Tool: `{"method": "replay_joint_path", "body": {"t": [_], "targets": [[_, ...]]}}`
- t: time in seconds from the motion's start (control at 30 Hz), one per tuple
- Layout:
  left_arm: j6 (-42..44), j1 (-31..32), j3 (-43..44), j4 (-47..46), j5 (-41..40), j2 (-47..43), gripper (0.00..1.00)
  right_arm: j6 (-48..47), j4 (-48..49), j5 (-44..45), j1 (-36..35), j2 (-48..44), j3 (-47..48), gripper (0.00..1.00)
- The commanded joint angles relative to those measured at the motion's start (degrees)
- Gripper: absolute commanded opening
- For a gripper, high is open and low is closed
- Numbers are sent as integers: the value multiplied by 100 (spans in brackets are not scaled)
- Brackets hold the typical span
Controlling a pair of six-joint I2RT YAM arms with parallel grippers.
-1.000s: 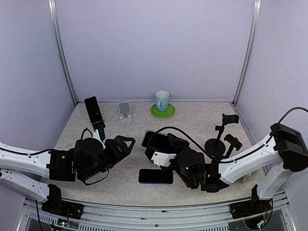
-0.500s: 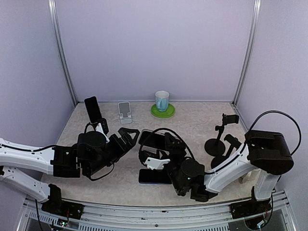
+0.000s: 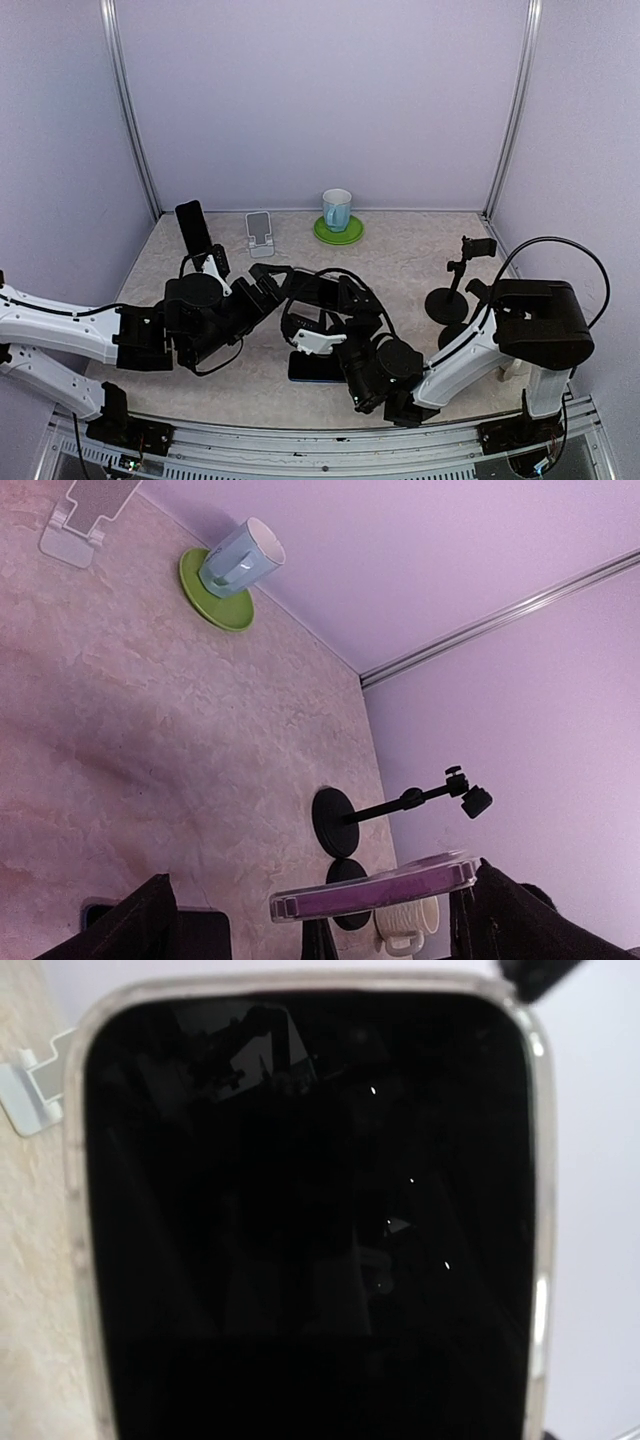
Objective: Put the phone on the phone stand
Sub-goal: Pass from the right arm to the left
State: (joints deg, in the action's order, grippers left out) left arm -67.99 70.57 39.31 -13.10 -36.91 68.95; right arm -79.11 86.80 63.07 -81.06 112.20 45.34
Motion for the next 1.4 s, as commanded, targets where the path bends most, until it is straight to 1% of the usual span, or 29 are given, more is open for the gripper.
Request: {"method": "replay_joint_path", "body": {"t": [0.0, 0.13, 0.33, 0.53, 0.97, 1.17, 1.37], "targets": [[283, -34, -184, -661, -48, -114, 99, 533, -83, -45, -95, -225, 159, 42], [324, -34, -144, -752, 85, -5, 99, 814, -410, -58, -103, -279, 188, 42], [226, -77, -92, -790, 215, 173, 99, 694, -281, -76, -138, -176, 250, 42], [73, -199, -87, -826, 471, 281, 99, 293, 217, -67, -173, 35, 320, 43], [-71, -307, -161, -1274, 896, 500, 99, 280, 203, -112, -209, 187, 452, 44], [-100, -310, -195, -1364, 940, 500, 99, 282, 236, -102, -208, 225, 450, 45], [-151, -290, -213, -1368, 961, 473, 97, 160, 355, -94, -209, 291, 445, 45]]}}
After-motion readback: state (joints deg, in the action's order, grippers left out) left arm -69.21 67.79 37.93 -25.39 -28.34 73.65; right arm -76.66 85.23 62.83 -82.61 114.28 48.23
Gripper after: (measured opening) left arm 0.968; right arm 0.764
